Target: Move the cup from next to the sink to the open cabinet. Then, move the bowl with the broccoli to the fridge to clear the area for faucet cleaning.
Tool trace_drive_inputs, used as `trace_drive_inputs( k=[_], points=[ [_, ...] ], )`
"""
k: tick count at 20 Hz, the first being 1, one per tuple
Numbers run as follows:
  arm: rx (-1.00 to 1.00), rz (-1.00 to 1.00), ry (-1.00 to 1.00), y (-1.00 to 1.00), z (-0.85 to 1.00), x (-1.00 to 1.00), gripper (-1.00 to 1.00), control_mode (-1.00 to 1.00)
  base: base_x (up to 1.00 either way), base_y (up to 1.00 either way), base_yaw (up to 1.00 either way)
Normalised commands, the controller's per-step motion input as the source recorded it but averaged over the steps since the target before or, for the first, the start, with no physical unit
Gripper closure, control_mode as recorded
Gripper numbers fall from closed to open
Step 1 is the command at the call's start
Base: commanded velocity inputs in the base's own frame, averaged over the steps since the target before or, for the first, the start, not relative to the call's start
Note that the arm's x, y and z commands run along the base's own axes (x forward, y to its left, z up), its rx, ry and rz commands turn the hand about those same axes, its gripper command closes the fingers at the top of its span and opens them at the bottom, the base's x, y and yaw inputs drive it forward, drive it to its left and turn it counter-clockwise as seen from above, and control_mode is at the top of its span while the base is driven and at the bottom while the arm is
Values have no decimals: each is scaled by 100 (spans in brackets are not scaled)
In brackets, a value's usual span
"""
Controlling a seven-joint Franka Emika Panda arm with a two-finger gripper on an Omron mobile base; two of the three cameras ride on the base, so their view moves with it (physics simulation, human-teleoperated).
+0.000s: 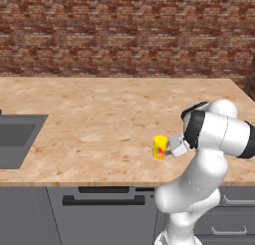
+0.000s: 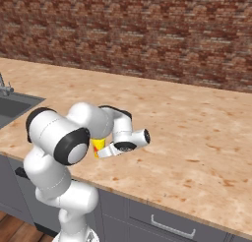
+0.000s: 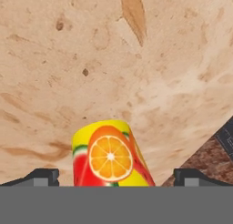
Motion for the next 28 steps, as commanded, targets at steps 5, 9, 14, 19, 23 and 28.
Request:
trace_drive_inputs(
  k=[5, 9, 14, 19, 23, 28],
  points=[
    [0, 0, 0, 0, 0, 7, -100, -100, 0, 0, 0],
    [0, 0, 0, 2, 0, 1, -100, -100, 0, 0, 0],
    [0, 0, 0, 17, 0, 0, -100, -100, 0, 0, 0],
    [0, 0, 0, 22, 0, 0, -100, -100, 0, 0, 0],
    [0, 0, 0, 16, 0, 0, 100, -100, 0, 0, 0],
    [0, 0, 0, 3, 0, 0, 100, -100, 0, 0, 0]
  ],
)
